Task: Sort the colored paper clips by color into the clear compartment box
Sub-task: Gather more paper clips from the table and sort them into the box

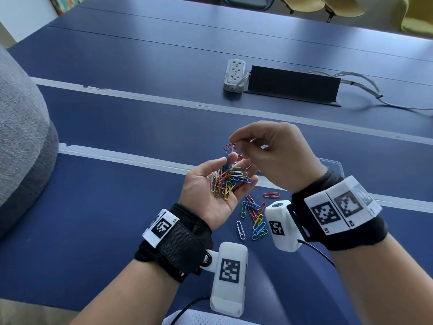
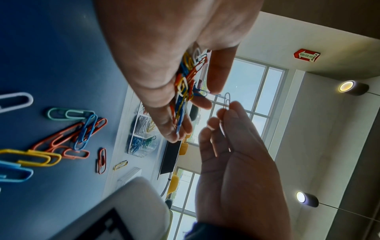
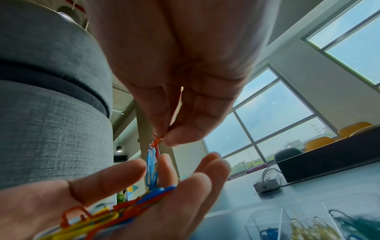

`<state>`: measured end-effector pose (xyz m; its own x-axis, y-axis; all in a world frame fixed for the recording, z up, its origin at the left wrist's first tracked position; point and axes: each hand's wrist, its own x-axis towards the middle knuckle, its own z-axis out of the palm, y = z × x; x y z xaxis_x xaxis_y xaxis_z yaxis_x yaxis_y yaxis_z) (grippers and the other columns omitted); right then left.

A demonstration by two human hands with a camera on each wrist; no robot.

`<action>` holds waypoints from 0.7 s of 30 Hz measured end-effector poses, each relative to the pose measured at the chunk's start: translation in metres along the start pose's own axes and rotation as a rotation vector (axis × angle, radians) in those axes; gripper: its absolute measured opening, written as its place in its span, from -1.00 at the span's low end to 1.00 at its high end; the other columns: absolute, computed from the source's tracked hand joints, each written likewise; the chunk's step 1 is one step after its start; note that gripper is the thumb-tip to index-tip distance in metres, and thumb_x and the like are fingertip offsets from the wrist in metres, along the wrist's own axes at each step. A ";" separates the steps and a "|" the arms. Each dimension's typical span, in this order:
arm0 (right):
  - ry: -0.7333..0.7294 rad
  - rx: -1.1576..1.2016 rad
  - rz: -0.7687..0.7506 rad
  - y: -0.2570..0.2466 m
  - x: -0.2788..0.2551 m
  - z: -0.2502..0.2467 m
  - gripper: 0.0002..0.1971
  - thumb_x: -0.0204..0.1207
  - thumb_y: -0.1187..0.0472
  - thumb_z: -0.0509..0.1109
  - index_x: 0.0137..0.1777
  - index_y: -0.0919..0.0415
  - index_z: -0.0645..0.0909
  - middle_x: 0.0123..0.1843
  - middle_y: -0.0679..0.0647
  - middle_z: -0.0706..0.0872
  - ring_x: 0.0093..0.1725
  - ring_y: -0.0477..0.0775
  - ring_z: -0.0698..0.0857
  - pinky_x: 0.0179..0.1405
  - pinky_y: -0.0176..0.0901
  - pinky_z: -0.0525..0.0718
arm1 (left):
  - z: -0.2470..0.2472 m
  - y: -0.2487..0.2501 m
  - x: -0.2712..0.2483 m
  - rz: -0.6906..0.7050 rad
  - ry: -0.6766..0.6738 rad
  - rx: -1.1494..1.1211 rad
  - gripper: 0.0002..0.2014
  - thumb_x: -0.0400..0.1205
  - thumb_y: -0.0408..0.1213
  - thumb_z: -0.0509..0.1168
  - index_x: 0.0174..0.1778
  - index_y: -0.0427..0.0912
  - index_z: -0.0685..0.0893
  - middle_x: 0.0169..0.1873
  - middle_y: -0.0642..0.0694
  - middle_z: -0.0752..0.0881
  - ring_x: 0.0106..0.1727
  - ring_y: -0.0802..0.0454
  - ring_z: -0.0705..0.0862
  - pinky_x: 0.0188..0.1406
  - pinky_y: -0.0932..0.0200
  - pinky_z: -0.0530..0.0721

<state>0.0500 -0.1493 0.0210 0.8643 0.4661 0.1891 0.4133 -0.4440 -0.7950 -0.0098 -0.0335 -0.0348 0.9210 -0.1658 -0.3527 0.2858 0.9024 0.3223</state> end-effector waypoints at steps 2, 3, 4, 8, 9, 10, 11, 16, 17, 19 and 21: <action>-0.003 -0.010 0.007 0.001 0.001 0.000 -0.83 0.46 0.34 0.39 -0.14 0.06 0.75 -0.36 -0.22 0.70 -0.35 -0.05 0.75 -0.18 -0.09 0.75 | 0.001 -0.001 0.000 0.002 -0.002 0.007 -0.85 0.49 -0.32 0.24 -0.31 -0.26 0.68 0.05 -0.34 0.72 -0.05 -0.23 0.76 0.11 -0.12 0.69; 0.000 -0.006 0.012 0.001 0.001 0.000 -0.82 0.47 0.35 0.38 -0.14 0.07 0.75 -0.33 -0.18 0.72 -0.32 -0.01 0.77 -0.16 -0.04 0.76 | 0.001 0.000 0.000 0.004 -0.006 0.007 -0.85 0.49 -0.33 0.25 -0.34 -0.26 0.68 0.05 -0.34 0.73 -0.05 -0.23 0.76 0.10 -0.12 0.69; 0.004 0.001 0.016 0.002 0.000 0.000 -0.81 0.47 0.37 0.37 -0.15 0.07 0.74 -0.31 -0.11 0.74 -0.31 0.03 0.79 -0.16 0.00 0.77 | 0.000 0.000 0.001 0.005 -0.007 0.007 -0.85 0.50 -0.32 0.25 -0.33 -0.26 0.67 0.06 -0.35 0.74 -0.03 -0.24 0.77 0.11 -0.11 0.68; 0.001 0.066 0.031 0.004 -0.002 0.001 -0.75 0.49 0.46 0.32 -0.15 0.10 0.72 -0.24 0.10 0.77 -0.35 0.04 0.81 -0.23 0.01 0.79 | -0.001 0.003 0.001 0.004 0.006 0.010 -0.83 0.53 -0.28 0.22 -0.30 -0.25 0.65 0.02 -0.35 0.77 -0.03 -0.24 0.79 0.15 -0.09 0.65; 0.002 0.069 0.027 0.004 -0.003 0.001 -0.74 0.49 0.48 0.32 -0.16 0.10 0.72 -0.22 0.12 0.77 -0.35 0.01 0.81 -0.24 -0.06 0.79 | -0.001 0.003 0.001 0.010 0.011 0.010 -0.80 0.56 -0.28 0.20 -0.31 -0.25 0.66 0.00 -0.35 0.78 -0.05 -0.24 0.79 0.16 -0.09 0.64; 0.006 0.067 0.019 0.003 -0.003 0.000 -0.73 0.48 0.50 0.31 -0.16 0.11 0.71 -0.21 0.13 0.76 -0.36 -0.04 0.80 -0.27 -0.14 0.77 | -0.001 0.002 0.001 0.016 0.013 0.007 -0.76 0.59 -0.28 0.18 -0.32 -0.24 0.68 -0.02 -0.35 0.78 -0.06 -0.24 0.80 0.17 -0.09 0.63; 0.009 0.069 0.013 0.003 -0.003 0.000 -0.72 0.48 0.51 0.30 -0.17 0.11 0.71 -0.19 0.14 0.75 -0.37 -0.06 0.79 -0.30 -0.17 0.76 | -0.001 0.001 0.002 0.022 0.014 0.003 -0.70 0.63 -0.27 0.16 -0.33 -0.24 0.71 -0.03 -0.35 0.78 -0.07 -0.24 0.80 0.19 -0.10 0.61; 0.021 0.081 0.010 -0.001 -0.003 -0.004 -0.73 0.48 0.52 0.28 -0.19 0.14 0.69 -0.22 0.09 0.70 -0.41 -0.08 0.76 -0.34 -0.10 0.75 | 0.003 0.002 0.002 0.030 0.020 0.012 -0.69 0.61 -0.23 0.17 -0.32 -0.21 0.77 -0.08 -0.35 0.80 -0.11 -0.23 0.80 0.26 -0.11 0.56; 0.020 0.064 0.006 -0.001 -0.002 -0.006 -0.72 0.48 0.52 0.27 -0.19 0.13 0.69 -0.25 0.04 0.69 -0.44 -0.12 0.72 -0.34 -0.13 0.73 | 0.004 0.002 0.001 0.026 0.025 0.014 -0.79 0.56 -0.25 0.21 -0.27 -0.20 0.72 -0.07 -0.35 0.80 -0.09 -0.24 0.80 0.26 -0.11 0.56; 0.009 0.063 0.020 -0.002 -0.001 -0.008 -0.69 0.48 0.53 0.24 -0.20 0.12 0.67 -0.27 0.00 0.66 -0.45 -0.10 0.70 -0.33 -0.08 0.73 | 0.004 0.001 0.002 0.018 0.035 0.023 -0.90 0.47 -0.29 0.27 -0.27 -0.20 0.67 -0.07 -0.35 0.79 -0.04 -0.26 0.78 0.26 -0.13 0.59; 0.002 0.079 0.035 -0.003 0.000 -0.009 -0.67 0.49 0.54 0.21 -0.21 0.11 0.66 -0.28 0.09 0.65 -0.44 -0.05 0.70 -0.33 -0.01 0.75 | 0.003 -0.001 0.002 0.012 0.027 0.038 -0.88 0.44 -0.32 0.29 -0.36 -0.22 0.70 -0.05 -0.34 0.78 0.00 -0.25 0.76 0.27 -0.12 0.59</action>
<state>0.0512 -0.1551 0.0285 0.8786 0.4494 0.1616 0.3589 -0.3981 -0.8442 -0.0079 -0.0356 -0.0334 0.9170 -0.1440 -0.3719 0.2853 0.8885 0.3595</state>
